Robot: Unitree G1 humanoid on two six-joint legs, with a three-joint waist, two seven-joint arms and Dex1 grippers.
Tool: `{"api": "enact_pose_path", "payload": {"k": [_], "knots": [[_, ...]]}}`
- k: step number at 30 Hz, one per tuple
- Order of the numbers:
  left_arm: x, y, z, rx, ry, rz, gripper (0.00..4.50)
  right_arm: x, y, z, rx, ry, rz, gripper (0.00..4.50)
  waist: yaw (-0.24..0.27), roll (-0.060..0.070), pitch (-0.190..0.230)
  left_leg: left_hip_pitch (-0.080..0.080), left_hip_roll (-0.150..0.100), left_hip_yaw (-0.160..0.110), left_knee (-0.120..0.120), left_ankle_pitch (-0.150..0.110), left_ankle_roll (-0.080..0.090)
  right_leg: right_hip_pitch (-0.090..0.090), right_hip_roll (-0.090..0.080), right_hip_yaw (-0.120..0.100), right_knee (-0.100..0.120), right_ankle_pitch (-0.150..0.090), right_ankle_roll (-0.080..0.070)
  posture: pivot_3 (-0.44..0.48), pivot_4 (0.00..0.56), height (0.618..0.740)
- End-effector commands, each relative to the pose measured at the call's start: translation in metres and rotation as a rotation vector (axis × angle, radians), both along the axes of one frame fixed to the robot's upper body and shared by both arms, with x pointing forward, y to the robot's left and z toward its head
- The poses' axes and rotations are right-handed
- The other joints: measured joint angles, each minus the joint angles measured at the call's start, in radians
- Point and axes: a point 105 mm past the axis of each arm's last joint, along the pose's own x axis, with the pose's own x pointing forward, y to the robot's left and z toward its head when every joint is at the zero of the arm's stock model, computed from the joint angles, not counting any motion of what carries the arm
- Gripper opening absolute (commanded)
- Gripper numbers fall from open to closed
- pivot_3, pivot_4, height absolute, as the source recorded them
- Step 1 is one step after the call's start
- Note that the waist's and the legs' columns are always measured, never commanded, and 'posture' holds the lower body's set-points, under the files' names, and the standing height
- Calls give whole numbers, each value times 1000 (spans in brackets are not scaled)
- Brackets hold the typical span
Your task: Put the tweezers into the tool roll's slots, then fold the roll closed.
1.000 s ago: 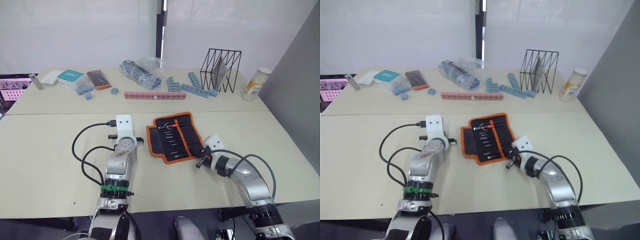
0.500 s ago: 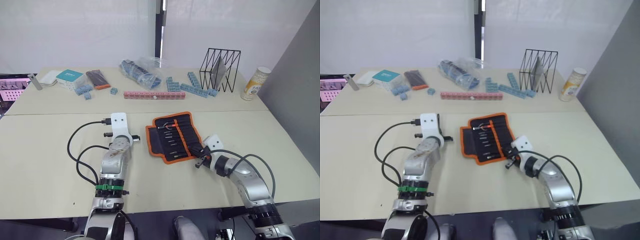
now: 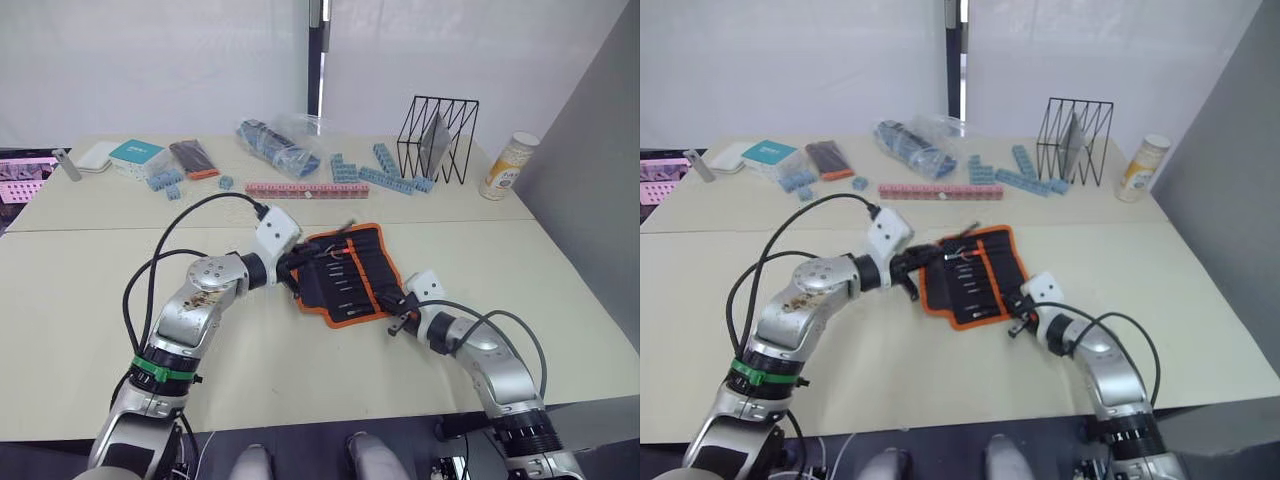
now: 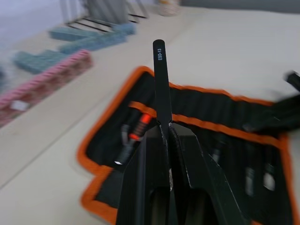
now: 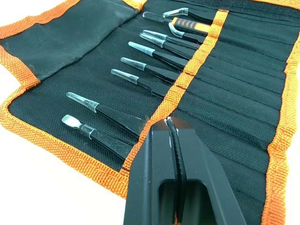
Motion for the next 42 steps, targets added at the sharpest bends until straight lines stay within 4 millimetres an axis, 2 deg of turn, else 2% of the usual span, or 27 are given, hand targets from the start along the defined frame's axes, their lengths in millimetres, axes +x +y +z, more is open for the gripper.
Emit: {"api": "enact_pose_path", "payload": {"k": [1,8,12,23,32,42], "knots": [[-10,-8,2,76,-15,-134,63,-13,1,-26,-38,88,0,0,1,0,0,0,0,0,0,0,0,0,0,0,0,0,0,0,150,737],[-9,-9,-18,218,25,-233,63,-16,-4,-28,-58,80,-36,0,5,0,0,-1,0,0,0,0,0,-1,0,0,0,0,0,0,150,737],[3,-12,-30,277,32,-206,63,-20,-5,-30,-57,82,-48,0,10,0,0,-1,0,0,0,0,0,-1,0,0,0,-1,0,0,150,737],[11,-17,-38,295,55,-182,63,-18,-5,-29,-50,75,-65,0,20,0,0,-2,0,0,0,0,0,-2,0,0,1,0,0,0,150,737],[19,-51,-38,254,17,-194,63,-20,-4,-33,-58,91,-62,0,25,0,0,-2,0,0,2,0,1,-1,0,0,2,0,0,0,150,737],[24,-79,-44,272,-28,-252,63,-21,-3,-35,-60,96,-65,0,25,0,0,-2,0,0,2,0,0,-1,0,0,2,3,5,0,150,737]]}}
